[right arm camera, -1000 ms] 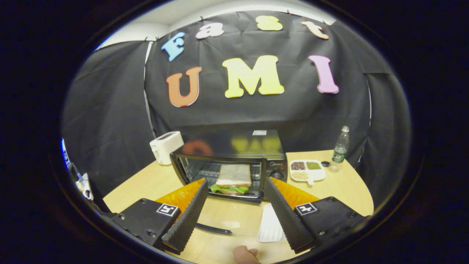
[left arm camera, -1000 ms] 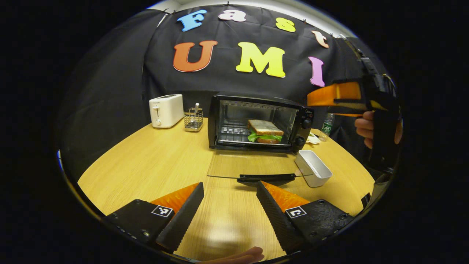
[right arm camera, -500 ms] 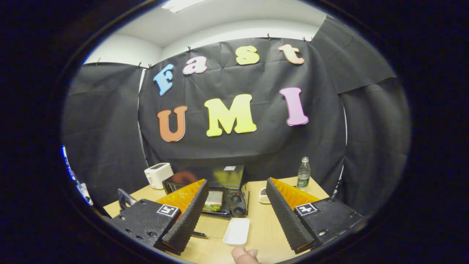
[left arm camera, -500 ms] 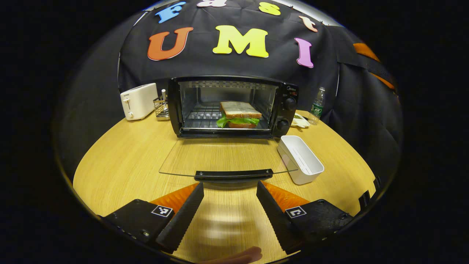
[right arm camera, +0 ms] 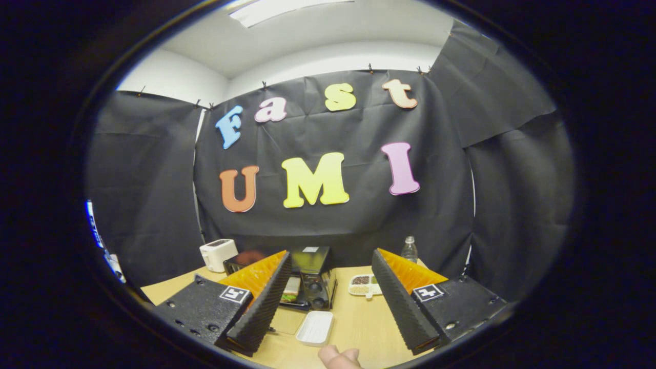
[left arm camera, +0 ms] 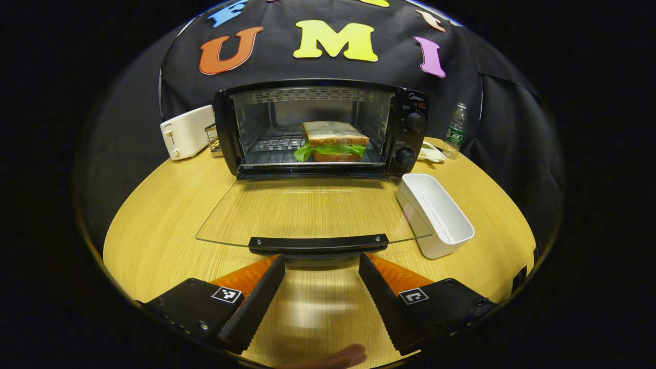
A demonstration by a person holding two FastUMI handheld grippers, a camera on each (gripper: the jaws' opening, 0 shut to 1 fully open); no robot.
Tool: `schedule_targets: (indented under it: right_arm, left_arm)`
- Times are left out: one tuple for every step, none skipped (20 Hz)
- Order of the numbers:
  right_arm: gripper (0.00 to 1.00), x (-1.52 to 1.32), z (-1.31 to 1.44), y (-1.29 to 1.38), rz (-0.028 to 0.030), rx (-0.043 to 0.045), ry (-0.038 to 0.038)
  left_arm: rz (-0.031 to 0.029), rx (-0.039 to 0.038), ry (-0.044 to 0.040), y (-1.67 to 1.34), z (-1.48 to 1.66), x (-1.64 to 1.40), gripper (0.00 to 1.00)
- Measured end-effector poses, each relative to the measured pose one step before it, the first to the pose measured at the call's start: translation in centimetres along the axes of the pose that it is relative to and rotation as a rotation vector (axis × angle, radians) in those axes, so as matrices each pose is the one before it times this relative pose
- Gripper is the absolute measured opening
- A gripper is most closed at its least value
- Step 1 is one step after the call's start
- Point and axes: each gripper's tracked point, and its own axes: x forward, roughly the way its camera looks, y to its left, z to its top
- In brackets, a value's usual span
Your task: Open the electric oven with the left hand, put the food in, and close the electric oven.
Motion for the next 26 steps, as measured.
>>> schedule_targets:
  right_arm:
    - [0.96, -0.130, 0.041, -0.138, 0.00185, 0.00335, -0.00379]
    - [0.96, -0.115, -0.015, -0.018, 0.00470, 0.00245, -0.00157]
    - [0.96, -0.188, -0.191, -0.061, 0.00110, 0.00527, -0.00021]
    - [0.96, 0.046, -0.104, -0.126, -0.00216, 0.00665, 0.00217]
    - [0.96, 0.077, -0.242, -0.201, -0.00352, 0.00603, 0.00587]
    - [0.96, 0.026, -0.095, -0.041, 0.00232, 0.00493, 0.00340]
    - [0.96, 0.079, -0.073, 0.040, 0.00102, 0.00644, 0.00162]
    - [0.96, 0.060, -0.130, -0.203, -0.00289, 0.00347, 0.00206]
    - [0.96, 0.045, -0.109, -0.185, -0.00559, -0.00023, 0.00317]
    - [1.00, 0.119, 0.137, -0.069, -0.00390, 0.00026, -0.00074]
    - [0.96, -0.019, 0.089, 0.085, -0.00320, -0.00288, -0.00148]
    - [0.96, -0.001, 0.107, 0.048, 0.00022, -0.00325, -0.00156]
    - [0.96, -0.144, -0.101, 0.039, 0.00093, -0.00131, 0.00086]
    - [0.96, -0.048, 0.034, 0.093, 0.00347, 0.00004, -0.00217]
    - [0.96, 0.030, 0.012, 0.015, 0.00035, 0.00092, -0.00093]
    - [0.96, -0.007, 0.047, -0.041, 0.00069, 0.00384, -0.00207]
    - [0.96, -0.110, -0.101, -0.044, -0.00158, 0.00446, -0.00013]
    - [0.96, -0.011, -0.028, -0.062, -0.00082, 0.00286, 0.00154]
    - [0.96, 0.001, -0.089, -0.111, -0.00199, 0.00254, -0.00049]
    - [0.96, -0.044, -0.140, -0.117, -0.00441, 0.00224, 0.00530]
    - [0.96, 0.001, -0.070, -0.045, -0.00133, 0.00116, 0.00150]
    - [0.96, -0.051, 0.018, -0.129, -0.00298, -0.00124, 0.00018]
    - [0.96, -0.090, -0.022, -0.129, -0.00383, -0.00241, -0.00040]
    - [0.96, -0.013, 0.082, -0.008, -0.00125, -0.00220, -0.00189]
    - [0.96, 0.042, -0.015, -0.013, -0.00258, -0.00220, 0.00102]
    - [1.00, 0.041, 0.105, 0.012, -0.00094, -0.00156, -0.00080]
  left_arm:
    - [0.00680, 0.00176, 0.00939, -0.009, -0.131, 0.391, 0.95]
    - [0.00618, 0.00481, 0.00273, 0.096, 0.021, -0.075, 0.95]
    - [0.00494, 0.00673, -0.00147, 0.001, 0.128, 0.080, 0.95]
    - [0.00476, 0.00632, -0.00691, -0.010, 0.159, 0.034, 0.95]
    - [0.00330, -0.00032, 0.00461, -0.001, -0.032, 0.085, 0.95]
    - [0.00180, 0.00583, 0.00335, 0.061, -0.030, -0.067, 0.95]
    - [-0.00041, 0.01040, -0.00171, 0.014, 0.166, -0.007, 0.95]
    - [0.00069, -0.00227, 0.00138, -0.012, 0.027, -0.032, 0.95]
    - [-0.00002, -0.00292, -0.00052, -0.012, 0.105, -0.040, 0.95]
    - [-0.00083, 0.00144, -0.00369, 0.030, 0.098, -0.028, 0.95]
    - [-0.00067, -0.00273, -0.00278, -0.001, 0.058, -0.051, 0.95]
    - [-0.00078, -0.00041, -0.00463, 0.022, 0.075, -0.048, 0.95]
    - [0.00014, -0.00472, -0.00367, -0.046, 0.146, -0.066, 0.95]
    - [0.00021, -0.00001, -0.00102, 0.052, 0.015, -0.099, 0.95]
    - [0.00129, 0.00133, -0.00787, -0.064, 0.286, -0.100, 0.95]
    - [0.00203, -0.00051, -0.00544, 0.123, 0.222, -0.154, 0.95]
    - [0.00231, -0.00339, -0.00978, 0.023, 0.320, -0.231, 0.95]
    - [0.00190, 0.00484, -0.01273, 0.013, 0.436, -0.111, 0.95]
    - [0.00092, 0.00175, -0.00641, 0.087, 0.292, -0.152, 0.95]
    - [0.00068, -0.00640, -0.00969, -0.001, 0.235, -0.119, 0.94]
    - [-0.00046, 0.00282, -0.00914, 0.036, 0.372, -0.202, 0.95]
    - [-0.00147, 0.00410, -0.01149, 0.077, 0.497, -0.150, 0.95]
    - [-0.00057, -0.00240, -0.01288, 0.013, 0.515, -0.203, 0.95]
    - [0.00136, -0.00495, -0.01497, 0.131, 0.682, -0.141, 0.95]
    - [0.00307, -0.00212, -0.01521, 0.174, 0.609, -0.137, 0.95]
    - [-0.00005, -0.00006, -0.01131, 0.090, 0.644, -0.198, 0.95]
